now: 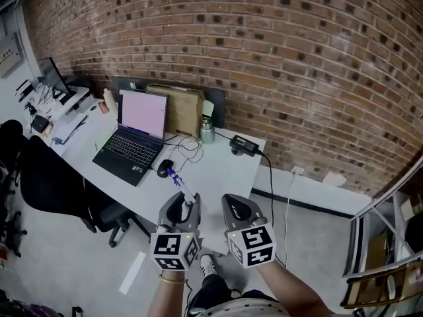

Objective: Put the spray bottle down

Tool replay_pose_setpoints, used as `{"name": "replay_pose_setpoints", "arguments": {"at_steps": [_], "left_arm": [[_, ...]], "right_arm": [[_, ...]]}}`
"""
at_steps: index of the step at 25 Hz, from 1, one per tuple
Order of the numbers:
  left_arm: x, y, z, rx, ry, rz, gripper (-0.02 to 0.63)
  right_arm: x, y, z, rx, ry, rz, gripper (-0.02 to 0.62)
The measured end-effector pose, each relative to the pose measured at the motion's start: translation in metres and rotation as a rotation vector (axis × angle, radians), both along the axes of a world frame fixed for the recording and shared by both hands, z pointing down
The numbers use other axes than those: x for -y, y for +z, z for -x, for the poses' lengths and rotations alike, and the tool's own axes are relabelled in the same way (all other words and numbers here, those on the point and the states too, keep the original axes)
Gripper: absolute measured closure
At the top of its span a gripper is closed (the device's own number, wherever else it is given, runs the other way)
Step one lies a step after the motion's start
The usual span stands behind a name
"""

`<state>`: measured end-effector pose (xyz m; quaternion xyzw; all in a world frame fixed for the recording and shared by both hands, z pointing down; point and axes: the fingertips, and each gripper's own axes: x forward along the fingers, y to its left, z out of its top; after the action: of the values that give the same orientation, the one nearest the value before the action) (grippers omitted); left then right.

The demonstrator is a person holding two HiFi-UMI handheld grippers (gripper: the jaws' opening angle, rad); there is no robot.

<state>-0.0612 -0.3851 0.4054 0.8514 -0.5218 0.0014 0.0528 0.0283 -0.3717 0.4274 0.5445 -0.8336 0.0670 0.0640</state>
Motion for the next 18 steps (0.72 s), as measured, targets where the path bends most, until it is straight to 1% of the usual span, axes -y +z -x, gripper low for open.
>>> {"name": "replay_pose_setpoints", "arguments": {"at_steps": [8,14,18], "left_arm": [[0.047,0.015,-0.005,-0.013,0.027,0.008,0.469],[0.053,0.029,-0.006,0.002,0.044,0.035,0.469],[0.05,0.031,-0.008,0.008,0.049,0.023,0.469]], "right_arm": [[0.039,0.017,-0.002,-0.006,0.03,0.038,0.595],[0.049,0.028,0.0,0.003,0.042,0.058,0.595],[0.05,0.033,0.0,0.009,0.046,0.067,0.595]]}}
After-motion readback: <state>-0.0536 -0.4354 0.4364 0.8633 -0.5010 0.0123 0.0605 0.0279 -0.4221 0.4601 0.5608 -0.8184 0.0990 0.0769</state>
